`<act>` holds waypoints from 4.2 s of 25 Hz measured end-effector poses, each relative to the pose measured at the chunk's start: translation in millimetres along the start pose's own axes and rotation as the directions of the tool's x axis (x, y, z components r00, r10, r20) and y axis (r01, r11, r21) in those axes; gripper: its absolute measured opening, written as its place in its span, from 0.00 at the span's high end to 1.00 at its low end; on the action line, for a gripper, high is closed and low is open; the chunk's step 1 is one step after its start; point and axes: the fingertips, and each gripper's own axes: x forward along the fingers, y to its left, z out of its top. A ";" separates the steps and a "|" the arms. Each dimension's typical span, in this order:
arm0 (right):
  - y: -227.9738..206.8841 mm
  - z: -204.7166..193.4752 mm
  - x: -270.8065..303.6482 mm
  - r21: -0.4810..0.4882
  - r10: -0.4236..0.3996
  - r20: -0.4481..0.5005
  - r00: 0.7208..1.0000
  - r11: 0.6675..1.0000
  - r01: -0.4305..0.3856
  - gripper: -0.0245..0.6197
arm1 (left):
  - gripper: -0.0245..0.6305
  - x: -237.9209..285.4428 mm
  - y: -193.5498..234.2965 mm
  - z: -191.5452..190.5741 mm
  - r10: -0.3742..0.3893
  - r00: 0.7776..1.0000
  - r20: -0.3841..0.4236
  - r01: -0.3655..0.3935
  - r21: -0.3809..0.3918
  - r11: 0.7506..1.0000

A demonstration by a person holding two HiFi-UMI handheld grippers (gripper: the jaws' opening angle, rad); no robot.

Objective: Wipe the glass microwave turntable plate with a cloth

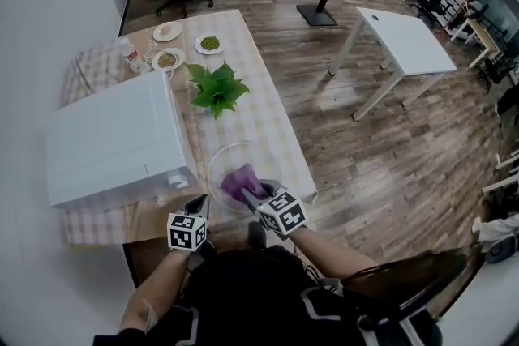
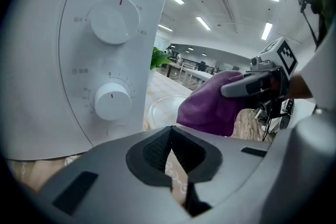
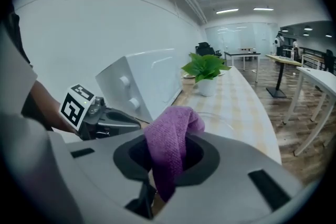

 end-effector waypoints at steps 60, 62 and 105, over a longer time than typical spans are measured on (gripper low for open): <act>-80.6 -100.3 3.2 0.111 -0.165 -0.199 0.966 0.976 0.190 0.85 | 0.95 37.9 -53.7 15.3 -0.117 0.991 -0.070 0.125 0.136 0.983; -87.2 -100.3 0.4 0.120 -0.180 -0.197 0.964 0.971 0.206 0.85 | 0.95 38.9 -57.0 17.1 -0.126 0.989 -0.072 0.135 0.151 0.979; -87.6 35.6 -62.9 0.131 -0.293 0.112 0.950 0.952 0.278 0.85 | 0.95 -6.2 -59.4 88.2 -0.194 0.970 0.150 0.174 0.138 0.975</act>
